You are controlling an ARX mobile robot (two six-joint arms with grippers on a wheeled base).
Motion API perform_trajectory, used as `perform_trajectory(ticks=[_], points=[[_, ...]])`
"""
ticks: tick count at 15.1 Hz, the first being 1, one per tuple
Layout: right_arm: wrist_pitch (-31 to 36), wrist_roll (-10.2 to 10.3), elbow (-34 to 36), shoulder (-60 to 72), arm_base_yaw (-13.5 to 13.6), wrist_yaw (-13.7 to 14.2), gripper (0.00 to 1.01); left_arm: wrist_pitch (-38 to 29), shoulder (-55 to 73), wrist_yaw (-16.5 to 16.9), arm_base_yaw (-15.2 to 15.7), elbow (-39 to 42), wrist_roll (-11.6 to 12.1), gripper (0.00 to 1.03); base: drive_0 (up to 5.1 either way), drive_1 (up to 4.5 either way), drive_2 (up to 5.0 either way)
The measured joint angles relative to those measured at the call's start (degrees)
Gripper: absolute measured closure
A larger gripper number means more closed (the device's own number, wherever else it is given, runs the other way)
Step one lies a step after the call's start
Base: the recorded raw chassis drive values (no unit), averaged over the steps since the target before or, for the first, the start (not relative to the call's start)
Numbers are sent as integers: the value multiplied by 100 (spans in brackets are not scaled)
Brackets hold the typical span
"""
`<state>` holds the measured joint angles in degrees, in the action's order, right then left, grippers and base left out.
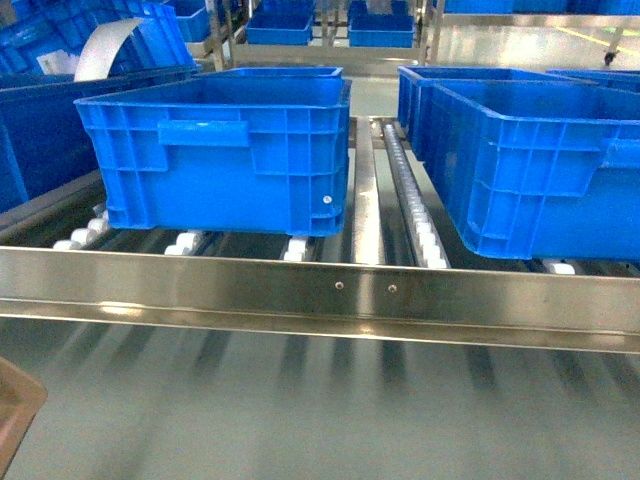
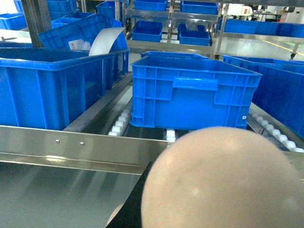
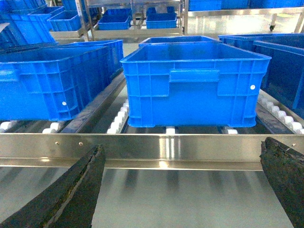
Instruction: Place part in tray to right shelf
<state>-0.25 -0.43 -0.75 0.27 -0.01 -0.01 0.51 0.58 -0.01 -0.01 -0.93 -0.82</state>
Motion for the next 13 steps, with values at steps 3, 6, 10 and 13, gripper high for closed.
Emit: perform_trajectory(ticks=[3,6,10,13], points=[[0,0,2,0,0,0,3,0,0,0,0,0,0,89,0,0,0],[2,0,2,0,0,0,3,0,0,0,0,0,0,89,0,0,0],[0,0,2,0,0,0,3,0,0,0,0,0,0,89,0,0,0],[2,0,0,0,0,0,3,0,0,0,0,0,0,89,0,0,0]])
